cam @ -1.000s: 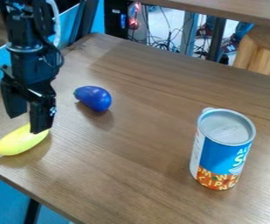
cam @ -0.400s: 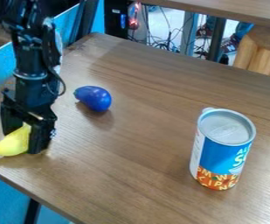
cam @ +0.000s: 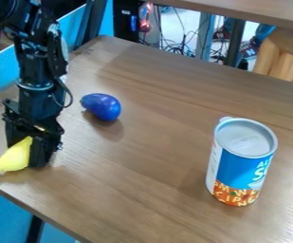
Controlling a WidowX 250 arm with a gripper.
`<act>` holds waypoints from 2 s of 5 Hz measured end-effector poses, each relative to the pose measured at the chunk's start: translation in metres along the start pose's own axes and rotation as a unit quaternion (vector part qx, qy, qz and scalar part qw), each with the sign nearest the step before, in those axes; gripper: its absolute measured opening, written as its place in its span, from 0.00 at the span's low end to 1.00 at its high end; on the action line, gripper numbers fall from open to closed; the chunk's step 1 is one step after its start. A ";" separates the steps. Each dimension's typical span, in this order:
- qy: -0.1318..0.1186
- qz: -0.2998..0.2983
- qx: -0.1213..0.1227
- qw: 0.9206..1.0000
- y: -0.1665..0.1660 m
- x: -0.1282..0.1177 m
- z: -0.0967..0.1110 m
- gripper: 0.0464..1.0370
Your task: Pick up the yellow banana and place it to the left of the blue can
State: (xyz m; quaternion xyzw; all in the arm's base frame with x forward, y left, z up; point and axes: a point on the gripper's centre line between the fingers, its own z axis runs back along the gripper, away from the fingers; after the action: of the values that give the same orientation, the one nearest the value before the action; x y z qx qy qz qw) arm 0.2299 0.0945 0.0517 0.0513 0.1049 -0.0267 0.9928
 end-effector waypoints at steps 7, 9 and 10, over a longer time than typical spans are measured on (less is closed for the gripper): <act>-0.102 -0.154 -0.106 0.977 -0.163 0.127 0.048 0.56; -0.104 -0.143 -0.099 0.979 -0.157 0.107 0.043 0.86; -0.154 -0.104 -0.115 0.976 -0.142 0.097 0.065 0.97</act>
State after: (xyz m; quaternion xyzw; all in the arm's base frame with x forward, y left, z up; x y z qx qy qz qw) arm 0.3285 -0.0579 0.0810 -0.0795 -0.0425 -0.1251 0.9880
